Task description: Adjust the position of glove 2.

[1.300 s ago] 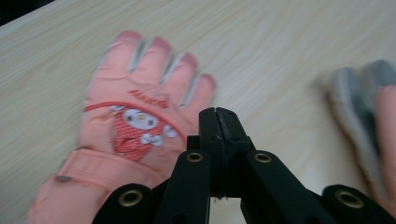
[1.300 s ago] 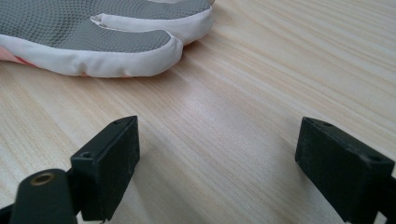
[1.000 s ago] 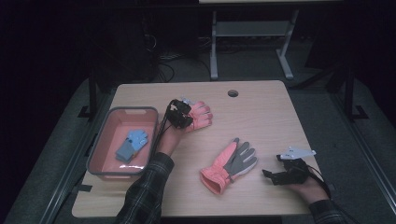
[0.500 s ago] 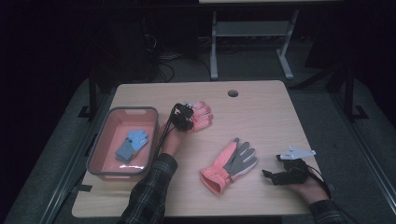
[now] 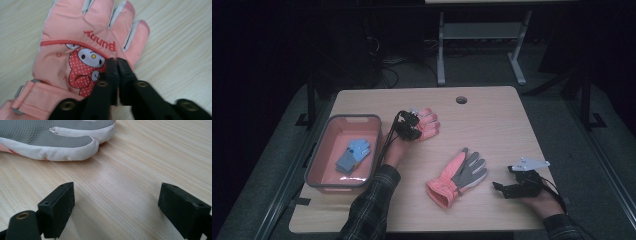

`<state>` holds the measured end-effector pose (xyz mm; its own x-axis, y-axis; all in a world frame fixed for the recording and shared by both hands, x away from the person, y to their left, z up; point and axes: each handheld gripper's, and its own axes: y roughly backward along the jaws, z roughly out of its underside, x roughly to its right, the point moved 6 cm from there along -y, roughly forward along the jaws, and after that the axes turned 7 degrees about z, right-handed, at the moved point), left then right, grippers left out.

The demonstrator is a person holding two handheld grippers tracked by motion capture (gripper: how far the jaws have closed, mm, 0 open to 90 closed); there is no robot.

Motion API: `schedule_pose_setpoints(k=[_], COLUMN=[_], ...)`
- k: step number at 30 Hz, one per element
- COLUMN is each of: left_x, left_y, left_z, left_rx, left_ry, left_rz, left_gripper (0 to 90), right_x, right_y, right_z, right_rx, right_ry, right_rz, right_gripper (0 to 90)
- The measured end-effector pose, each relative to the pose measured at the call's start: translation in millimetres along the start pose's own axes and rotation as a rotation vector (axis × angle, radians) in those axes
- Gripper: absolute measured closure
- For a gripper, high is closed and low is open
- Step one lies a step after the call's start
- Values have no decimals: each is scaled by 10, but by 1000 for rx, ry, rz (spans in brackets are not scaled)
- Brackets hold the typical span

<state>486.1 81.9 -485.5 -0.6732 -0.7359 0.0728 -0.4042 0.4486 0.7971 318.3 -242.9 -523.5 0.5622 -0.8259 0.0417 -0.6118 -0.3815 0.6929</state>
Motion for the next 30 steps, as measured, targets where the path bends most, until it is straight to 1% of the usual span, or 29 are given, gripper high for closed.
schedule_pose_setpoints(k=[2, 3, 5, 6, 7, 8, 9, 10, 11, 12, 14, 17, 19, 20, 21, 22, 25, 26, 27, 30], left_x=[6, 16, 29, 27, 23, 17, 5, 6, 6, 16, 20, 22, 35, 50, 69, 93, 199, 306, 306, 491], left_y=[17, 13, -26, -55, -97, -120, -138, -150, -156, -161, -160, -137, -104, -85, -58, -35, 21, 28, 28, 7], left_z=[-26, -33, -31, -28, -19, -13, -10, -6, -4, -2, -6, -19, -27, -34, -37, -52, -92, -107, -107, -126], left_rx=[25, 32, 19, 14, 9, 4, -1, -2, -6, -8, -13, -10, -5, 2, -2, 10, 24, 25, 25, 19], left_ry=[2, 8, 12, 6, 4, 1, -11, -14, -20, -22, -20, -11, -7, -2, 0, 4, 2, 2, 2, -6], left_rz=[18, 32, 40, 35, 17, 4, -12, -19, -18, -16, -10, -6, -1, 9, 25, 38, 71, 97, 97, 130], left_gripper=[729, 663, 592, 557, 543, 549, 580, 618, 661, 727, 826, 859, 864, 864, 864, 863, 862, 862, 861, 860], right_x=[-3, -4, -4, -5, -6, -6, -5, -6, -9, -6, -8, -8, -8, -8, -8, -7, -5, -5, -5, -5], right_y=[-1, -1, 1, -1, -1, -1, 0, 0, 0, 1, 1, 1, 1, 1, 1, 1, 2, 2, 2, 1], right_z=[0, 0, 1, 0, 0, 0, 1, 1, 1, 2, 1, 1, 1, 1, 1, 1, 2, 2, 2, 2], right_rx=[3, 3, 3, 4, 5, 5, 4, 6, 7, 4, 5, 5, 5, 5, 5, 5, 4, 4, 4, 5], right_ry=[0, 1, 1, 1, 1, 1, 3, 4, -1, 3, 0, 0, 0, 0, 0, 0, 2, 3, 3, 3], right_rz=[-1, -2, -2, -2, -1, -1, -2, -1, -1, -2, -2, -2, -2, -2, -2, -2, -2, -2, -2, -1], right_gripper=[136, 136, 136, 136, 136, 136, 136, 136, 136, 137, 137, 137, 136, 137, 137, 137, 137, 137, 137, 137])
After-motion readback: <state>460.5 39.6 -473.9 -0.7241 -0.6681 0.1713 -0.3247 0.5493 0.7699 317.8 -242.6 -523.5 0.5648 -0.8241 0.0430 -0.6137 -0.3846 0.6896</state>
